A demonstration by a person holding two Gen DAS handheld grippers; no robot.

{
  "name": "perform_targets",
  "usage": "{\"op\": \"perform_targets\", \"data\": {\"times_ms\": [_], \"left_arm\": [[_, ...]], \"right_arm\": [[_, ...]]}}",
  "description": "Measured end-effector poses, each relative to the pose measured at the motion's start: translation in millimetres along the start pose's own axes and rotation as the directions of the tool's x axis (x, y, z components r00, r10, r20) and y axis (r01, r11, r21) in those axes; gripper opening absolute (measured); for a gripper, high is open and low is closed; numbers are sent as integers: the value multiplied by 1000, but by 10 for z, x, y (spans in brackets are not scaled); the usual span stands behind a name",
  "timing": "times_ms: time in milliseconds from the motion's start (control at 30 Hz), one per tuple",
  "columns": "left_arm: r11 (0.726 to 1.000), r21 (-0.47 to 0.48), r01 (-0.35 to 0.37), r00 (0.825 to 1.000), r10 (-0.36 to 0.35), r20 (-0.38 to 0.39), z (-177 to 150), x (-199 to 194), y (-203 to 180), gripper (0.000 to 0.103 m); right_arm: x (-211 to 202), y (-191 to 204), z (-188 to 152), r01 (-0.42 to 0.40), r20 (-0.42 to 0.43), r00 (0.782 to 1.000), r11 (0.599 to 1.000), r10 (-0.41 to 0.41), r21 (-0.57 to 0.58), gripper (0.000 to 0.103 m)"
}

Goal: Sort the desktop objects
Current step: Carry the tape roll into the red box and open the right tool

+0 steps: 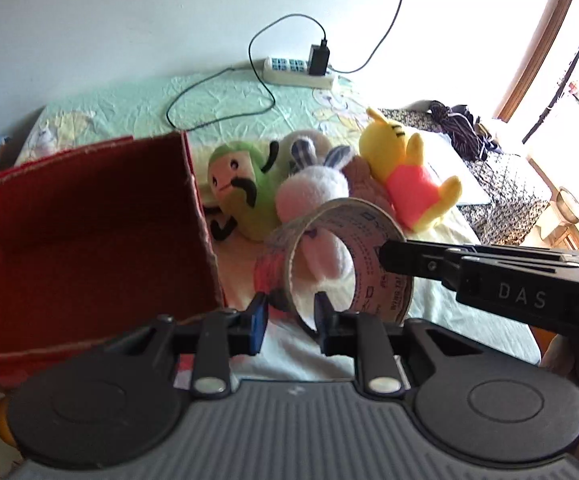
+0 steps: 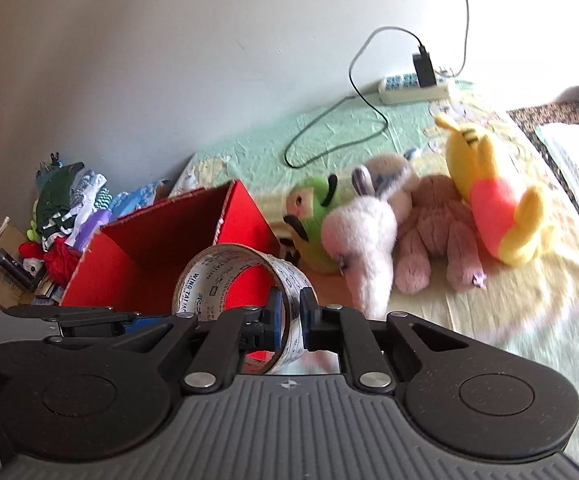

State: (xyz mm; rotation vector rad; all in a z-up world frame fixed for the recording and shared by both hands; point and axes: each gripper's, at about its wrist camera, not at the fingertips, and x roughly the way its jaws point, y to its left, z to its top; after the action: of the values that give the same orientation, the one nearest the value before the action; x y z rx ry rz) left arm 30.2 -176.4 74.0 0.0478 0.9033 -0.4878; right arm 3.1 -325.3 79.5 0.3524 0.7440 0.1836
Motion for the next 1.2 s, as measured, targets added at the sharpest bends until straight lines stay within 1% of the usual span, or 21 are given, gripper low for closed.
{"op": "perform_targets", "data": {"times_ms": [100,167,233,333,533,633,733,833,967,1100,1200], "left_arm": [[1000,-8,-26,999,26,40,178,-104,126,20],[999,-19,-48,997,49,64,277,-163,254,20],[997,-19,-72,994,73,84,363,-188,389,20],[995,-40,-91,993,93,77,455,-196,680,20],[991,-85,-104,995,104,-9,432,-2,1250,20],[991,-101,-89,995,83,-60,390,181,1478,20],[991,-115,-71,991,56,-123,356,392,1674,20],[990,-132,-43,981,16,-194,337,627,1836,20],[988,-154,-8,963,-34,-268,337,879,1999,20],[983,-181,22,943,-80,-322,352,1061,2113,20],[977,-210,36,928,-110,-356,357,1170,2178,20]], "right_arm": [[40,199,195,-25,46,999,998,28,-60,11],[95,328,330,-55,68,996,994,61,-90,12],[174,475,443,-75,70,994,989,85,-124,12],[380,706,556,-82,46,995,982,91,-170,12],[873,1092,585,-67,-34,998,968,60,-242,12],[1098,1232,561,-43,-68,997,963,26,-267,12],[1361,1325,530,-11,-121,992,959,-24,-283,12],[1592,1407,474,35,-158,984,949,-89,-313,12],[1840,1372,449,66,-226,964,952,-138,-299,10],[1976,1347,385,102,-249,952,950,-179,-295,10],[2033,1319,359,120,-256,947,954,-193,-276,9]]}}
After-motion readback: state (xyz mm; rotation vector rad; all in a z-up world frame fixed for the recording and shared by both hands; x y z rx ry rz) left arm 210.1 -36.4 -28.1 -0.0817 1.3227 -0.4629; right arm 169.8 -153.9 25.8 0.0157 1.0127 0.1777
